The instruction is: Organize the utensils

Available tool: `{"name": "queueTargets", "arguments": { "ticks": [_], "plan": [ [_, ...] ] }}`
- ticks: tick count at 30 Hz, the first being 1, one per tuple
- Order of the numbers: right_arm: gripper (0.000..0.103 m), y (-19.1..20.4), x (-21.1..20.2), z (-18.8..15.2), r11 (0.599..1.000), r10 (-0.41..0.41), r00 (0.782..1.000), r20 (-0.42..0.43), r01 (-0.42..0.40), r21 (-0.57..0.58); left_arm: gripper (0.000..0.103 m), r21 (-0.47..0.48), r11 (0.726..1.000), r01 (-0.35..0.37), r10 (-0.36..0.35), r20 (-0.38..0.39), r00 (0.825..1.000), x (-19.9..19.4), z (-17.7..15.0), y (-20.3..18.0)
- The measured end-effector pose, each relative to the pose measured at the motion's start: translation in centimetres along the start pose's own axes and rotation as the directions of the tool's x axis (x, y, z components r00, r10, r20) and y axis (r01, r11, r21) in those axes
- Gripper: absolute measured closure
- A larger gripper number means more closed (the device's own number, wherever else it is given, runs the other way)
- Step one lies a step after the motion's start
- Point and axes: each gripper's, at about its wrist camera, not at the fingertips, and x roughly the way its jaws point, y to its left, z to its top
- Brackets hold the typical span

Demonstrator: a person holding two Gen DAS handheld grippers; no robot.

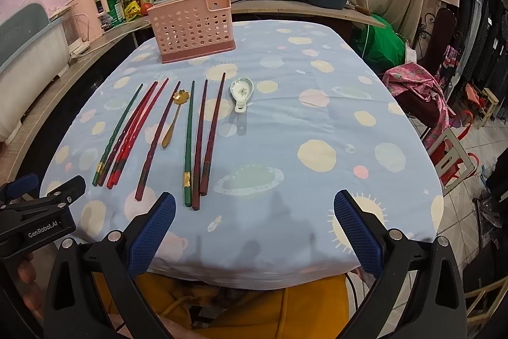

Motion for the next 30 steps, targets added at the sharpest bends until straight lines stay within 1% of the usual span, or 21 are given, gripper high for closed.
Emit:
{"name": "queueTargets", "arguments": {
  "ticks": [15,19,30],
  "plan": [
    [0.007,-0.31,-0.42,-0.03,1.000,0.007,1.000,0.016,-0.008,0.016,0.008,0.001,1.000,-0.007,0.007,0.011,1.000,-0.45,0.13,-0.15],
    [0.007,-0.21,-0.44,-0.13,1.000,0.008,1.000,0.012,-0.008,0.005,0.008,-0.012,1.000,-0.005,0.005,0.006,1.000,-0.41,0.09,0.02],
    [0.007,-0.26,-0.40,-0.14,1.000,0.012,1.000,0.007,-0.012,0.024,0.008,-0.003,1.000,-0.004,0.004,0.008,1.000,-0.61,0.03,-0.12]
  ]
}}
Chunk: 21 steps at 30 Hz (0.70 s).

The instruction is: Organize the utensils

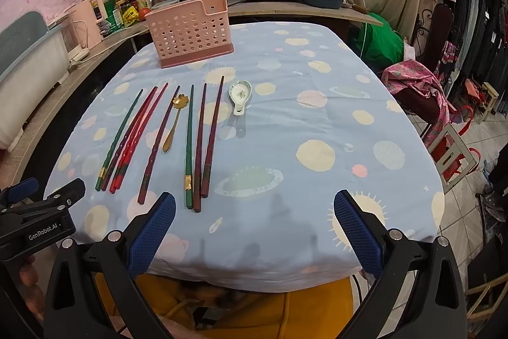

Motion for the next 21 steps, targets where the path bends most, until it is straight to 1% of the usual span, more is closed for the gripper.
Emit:
{"name": "queueTargets", "arguments": {
  "ticks": [6,11,17,21],
  "plan": [
    [0.007,0.01,0.00,-0.03,1.000,0.000,1.000,0.000,0.000,0.001,0.008,0.000,1.000,0.000,0.000,0.003,1.000,0.07,0.16,0.14],
    [0.007,-0.10,0.27,0.09,1.000,0.010,1.000,-0.004,-0.010,0.016,0.008,0.017,1.000,-0.006,0.006,0.007,1.000,0.05,0.40,0.01],
    [0.007,0.19,0.63,0.36,1.000,0.024,1.000,-0.011,-0.024,-0.005,0.008,0.002,1.000,-0.016,0.016,-0.004,1.000,0.20,0.50,0.20],
    [0.007,-0.14,0.94,0.67,1.000,0.031,0.999,-0.017,-0.031,0.004,0.008,-0.002,1.000,-0.020,0.020,-0.011,1.000,0.33,0.51,0.26]
  ]
}}
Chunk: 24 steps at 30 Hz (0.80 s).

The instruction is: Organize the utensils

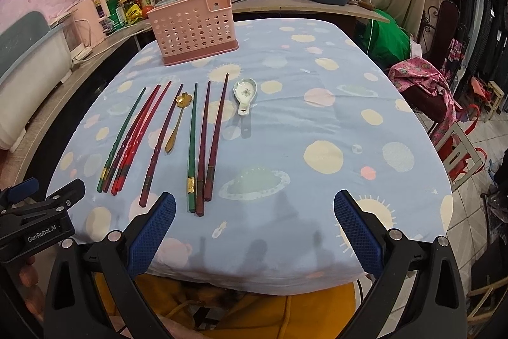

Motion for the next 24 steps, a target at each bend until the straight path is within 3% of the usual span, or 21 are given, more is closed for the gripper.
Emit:
{"name": "queueTargets", "arguments": {
  "ticks": [9,15,24],
  "plan": [
    [0.007,-0.1,1.3,1.7,1.000,-0.012,1.000,-0.005,0.012,-0.018,0.008,-0.073,0.996,0.050,-0.054,-0.061,0.997,2.1,0.1,1.4],
    [0.007,-0.3,2.8,2.0,1.000,-0.011,1.000,-0.026,0.011,0.008,0.009,-0.110,0.993,0.035,-0.046,-0.102,0.994,4.9,0.8,3.1],
    [0.007,-0.2,4.6,3.0,0.999,-0.040,0.998,-0.041,0.041,0.010,0.023,-0.132,0.989,0.062,-0.085,-0.174,0.981,8.9,1.2,3.8]
  ]
}}
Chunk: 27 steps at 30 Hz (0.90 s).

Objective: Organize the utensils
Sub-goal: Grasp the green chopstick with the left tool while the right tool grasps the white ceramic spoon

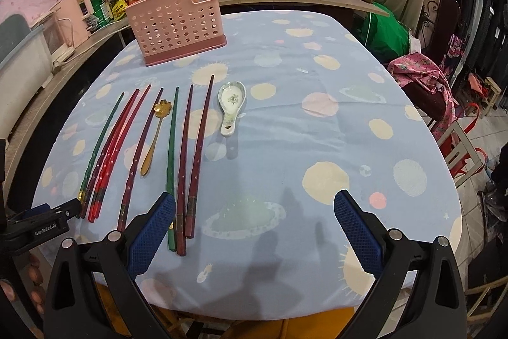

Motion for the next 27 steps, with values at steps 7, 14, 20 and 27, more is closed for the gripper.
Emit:
{"name": "queueTargets", "arguments": {
  "ticks": [7,14,20,27],
  "plan": [
    [0.007,0.1,0.7,1.1,1.000,-0.002,1.000,0.007,0.002,0.003,0.035,-0.025,0.999,0.046,-0.045,0.008,0.999,0.7,1.0,0.4],
    [0.011,0.3,0.8,1.6,1.000,0.002,1.000,0.015,-0.002,-0.005,0.047,-0.017,0.998,0.064,-0.063,0.009,0.998,0.8,1.1,0.5],
    [0.030,-0.4,2.5,3.1,0.996,0.079,0.997,-0.022,-0.078,0.048,0.093,0.023,0.995,0.093,-0.093,0.002,0.996,0.5,1.1,-0.3],
    [0.063,-1.5,6.2,6.3,0.971,0.193,0.979,-0.059,-0.182,0.153,0.096,0.034,0.993,0.110,-0.110,0.004,0.994,0.5,0.8,-0.9]
  ]
}}
